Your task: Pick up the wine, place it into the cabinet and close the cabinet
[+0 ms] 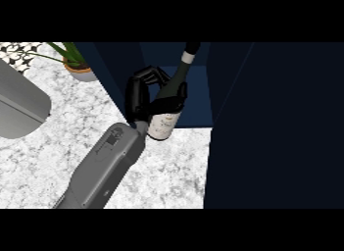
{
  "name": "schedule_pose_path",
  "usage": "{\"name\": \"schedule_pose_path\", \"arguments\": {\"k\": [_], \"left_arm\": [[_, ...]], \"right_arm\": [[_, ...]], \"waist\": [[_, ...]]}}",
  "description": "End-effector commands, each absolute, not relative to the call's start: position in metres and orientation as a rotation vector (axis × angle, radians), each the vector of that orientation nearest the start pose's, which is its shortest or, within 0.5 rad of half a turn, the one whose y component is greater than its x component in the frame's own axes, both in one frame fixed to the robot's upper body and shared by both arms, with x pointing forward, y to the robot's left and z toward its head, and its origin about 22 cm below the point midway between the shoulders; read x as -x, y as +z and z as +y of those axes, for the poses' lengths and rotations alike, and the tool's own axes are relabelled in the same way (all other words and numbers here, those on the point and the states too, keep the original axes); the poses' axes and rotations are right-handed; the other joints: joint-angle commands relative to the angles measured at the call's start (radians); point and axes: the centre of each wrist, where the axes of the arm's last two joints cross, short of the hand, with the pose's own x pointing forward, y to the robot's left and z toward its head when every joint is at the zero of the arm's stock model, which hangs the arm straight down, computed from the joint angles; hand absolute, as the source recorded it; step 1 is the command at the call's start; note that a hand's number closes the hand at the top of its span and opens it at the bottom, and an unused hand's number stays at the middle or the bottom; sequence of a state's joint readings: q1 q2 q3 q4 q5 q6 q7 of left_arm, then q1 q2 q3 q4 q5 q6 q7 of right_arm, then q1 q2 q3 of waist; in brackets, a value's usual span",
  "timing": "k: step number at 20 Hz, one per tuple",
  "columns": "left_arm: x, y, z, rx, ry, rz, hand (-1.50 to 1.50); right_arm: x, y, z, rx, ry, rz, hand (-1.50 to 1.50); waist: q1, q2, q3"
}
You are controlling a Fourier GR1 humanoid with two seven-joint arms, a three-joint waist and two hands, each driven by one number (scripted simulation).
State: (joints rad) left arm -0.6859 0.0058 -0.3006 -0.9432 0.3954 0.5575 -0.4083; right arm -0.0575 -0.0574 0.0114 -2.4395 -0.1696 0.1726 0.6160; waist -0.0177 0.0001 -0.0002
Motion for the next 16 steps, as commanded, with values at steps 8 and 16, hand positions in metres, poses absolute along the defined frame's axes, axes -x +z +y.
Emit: {"name": "schedule_pose_path", "arguments": {"k": [8,16], "left_arm": [[-0.399,0.032,0.094,-0.074,0.122,-1.814,1.5],[-0.414,0.037,0.093,-0.157,0.082,-1.928,1.5]], "right_arm": [[-0.133,0.203,-0.229,-0.28,0.287,-1.933,-1.5],[-0.138,0.208,-0.225,-0.27,0.283,-1.923,-1.5]], "waist": [[-0.012,0.004,0.001],[-0.011,0.005,0.0]]}}
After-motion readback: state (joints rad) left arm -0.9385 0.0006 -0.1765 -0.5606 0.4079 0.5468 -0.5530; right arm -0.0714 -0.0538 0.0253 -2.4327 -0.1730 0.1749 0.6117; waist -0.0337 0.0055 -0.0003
